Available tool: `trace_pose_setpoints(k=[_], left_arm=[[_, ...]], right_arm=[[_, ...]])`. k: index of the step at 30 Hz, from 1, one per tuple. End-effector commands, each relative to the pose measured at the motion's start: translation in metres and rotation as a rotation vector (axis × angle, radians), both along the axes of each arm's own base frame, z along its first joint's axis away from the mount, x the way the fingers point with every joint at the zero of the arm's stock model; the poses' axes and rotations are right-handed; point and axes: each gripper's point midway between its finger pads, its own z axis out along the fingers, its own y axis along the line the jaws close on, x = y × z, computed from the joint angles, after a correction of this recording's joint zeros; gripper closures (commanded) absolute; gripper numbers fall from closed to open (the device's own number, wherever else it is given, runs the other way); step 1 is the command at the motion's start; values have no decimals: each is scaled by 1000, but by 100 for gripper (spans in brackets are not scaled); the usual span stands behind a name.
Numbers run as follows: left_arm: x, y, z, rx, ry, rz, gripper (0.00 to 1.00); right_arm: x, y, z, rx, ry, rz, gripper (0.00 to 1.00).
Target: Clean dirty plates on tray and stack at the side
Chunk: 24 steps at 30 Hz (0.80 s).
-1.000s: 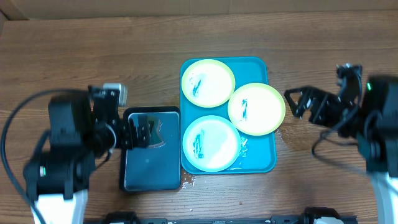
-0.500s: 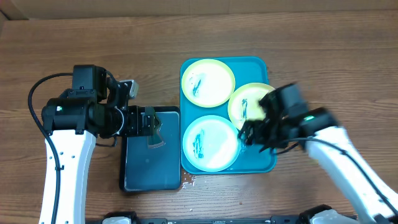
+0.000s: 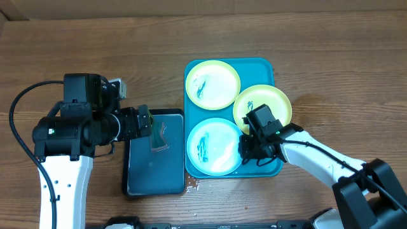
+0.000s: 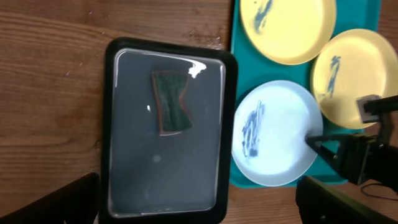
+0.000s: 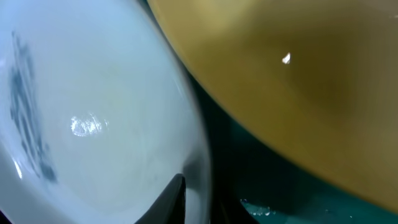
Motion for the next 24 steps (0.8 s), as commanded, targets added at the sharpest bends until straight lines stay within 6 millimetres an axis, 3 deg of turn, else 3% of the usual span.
trace_pose_setpoints(k=[1, 6, 10, 19, 22, 24], left_arm=[[1, 10, -8, 45, 38, 42, 0], [1, 11, -36, 54, 117, 43, 5], [1, 13, -79, 58, 201, 50, 11], [18, 1, -174, 26, 337, 32, 33], [26, 5, -197, 91, 365, 37, 34], [32, -5, -208, 71, 367, 14, 41]], right_arm=[[10, -24, -15, -102, 7, -147, 88], [21, -41, -14, -111, 7, -250, 94], [26, -52, -14, -108, 19, -309, 96], [28, -51, -13, -102, 6, -276, 94], [28, -51, -13, -102, 6, -276, 94], [29, -51, -13, -101, 4, -276, 94]])
